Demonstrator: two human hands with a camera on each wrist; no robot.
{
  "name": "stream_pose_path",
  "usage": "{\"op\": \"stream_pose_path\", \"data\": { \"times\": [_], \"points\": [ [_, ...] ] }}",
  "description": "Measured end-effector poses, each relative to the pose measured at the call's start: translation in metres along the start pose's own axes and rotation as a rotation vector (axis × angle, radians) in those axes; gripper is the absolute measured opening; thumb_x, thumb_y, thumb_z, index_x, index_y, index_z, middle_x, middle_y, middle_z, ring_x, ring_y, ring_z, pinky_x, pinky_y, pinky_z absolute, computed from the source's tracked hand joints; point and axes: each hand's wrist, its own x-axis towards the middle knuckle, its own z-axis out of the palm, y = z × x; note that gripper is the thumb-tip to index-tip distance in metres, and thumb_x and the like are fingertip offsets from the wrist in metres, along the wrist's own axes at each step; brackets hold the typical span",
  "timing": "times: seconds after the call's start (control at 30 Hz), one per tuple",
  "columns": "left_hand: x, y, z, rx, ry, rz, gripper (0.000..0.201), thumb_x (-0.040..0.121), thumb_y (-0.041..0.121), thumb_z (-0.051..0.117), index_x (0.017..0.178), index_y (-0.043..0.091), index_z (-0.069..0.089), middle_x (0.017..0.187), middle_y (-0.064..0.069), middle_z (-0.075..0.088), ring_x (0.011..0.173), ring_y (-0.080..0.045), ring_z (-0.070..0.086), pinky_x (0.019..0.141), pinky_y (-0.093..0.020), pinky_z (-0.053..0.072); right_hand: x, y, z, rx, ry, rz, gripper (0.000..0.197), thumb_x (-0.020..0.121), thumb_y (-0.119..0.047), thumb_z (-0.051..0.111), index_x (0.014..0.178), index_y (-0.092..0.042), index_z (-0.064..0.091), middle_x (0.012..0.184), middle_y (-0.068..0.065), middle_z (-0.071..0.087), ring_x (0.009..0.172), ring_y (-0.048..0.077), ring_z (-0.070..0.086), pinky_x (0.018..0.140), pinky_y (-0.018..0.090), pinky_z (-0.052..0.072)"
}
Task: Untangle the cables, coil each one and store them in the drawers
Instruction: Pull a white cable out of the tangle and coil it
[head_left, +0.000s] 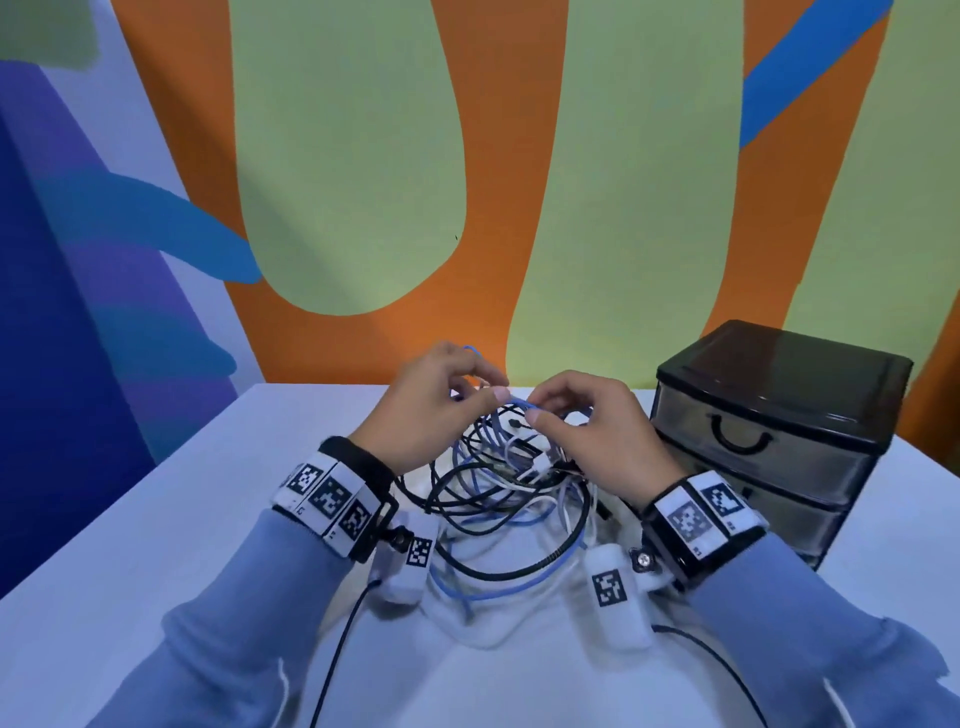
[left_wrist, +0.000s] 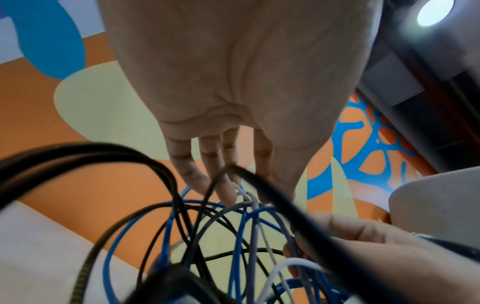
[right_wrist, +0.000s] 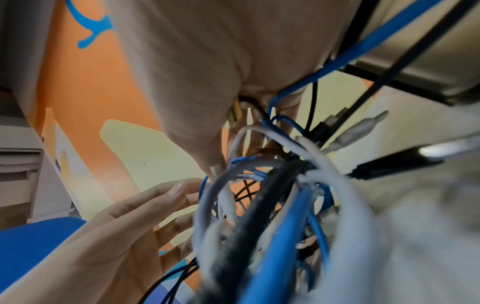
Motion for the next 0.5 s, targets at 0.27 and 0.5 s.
{"op": "stream_pose_path", "data": {
  "times": [0.27, 0.5],
  "points": [
    [-0.018, 0.016, 0.003, 0.083, 0.008, 0.06, 0.024, 0.085, 0.029, 0.09, 0.102, 0.035, 0.074, 0.112, 0.005, 0.048, 0.079, -0.009, 0.063, 0.078, -0.018, 0.048, -0.012, -0.001, -0.001, 0.202, 0.032, 0.043, 0.012, 0.089, -0.009, 0.081, 0.098, -0.017, 0.078, 0.085, 0.002, 0.077, 0.081, 0.012, 0.069, 0.079, 0.022, 0.053],
    [-0.022, 0.013, 0.011, -0.063, -0.054, 0.045, 0.038, 0.083, 0.02, 0.091, 0.108, 0.023, 0.063, 0.086, -0.001, 0.074, 0.071, -0.016, 0.07, 0.074, -0.037, 0.057, -0.013, -0.001, 0.004, 0.398, 0.103, 0.135, 0.021, 0.089, 0.006, 0.074, 0.1, -0.011, 0.078, 0.081, 0.002, 0.067, 0.074, 0.009, 0.062, 0.07, 0.018, 0.051]
  ]
}}
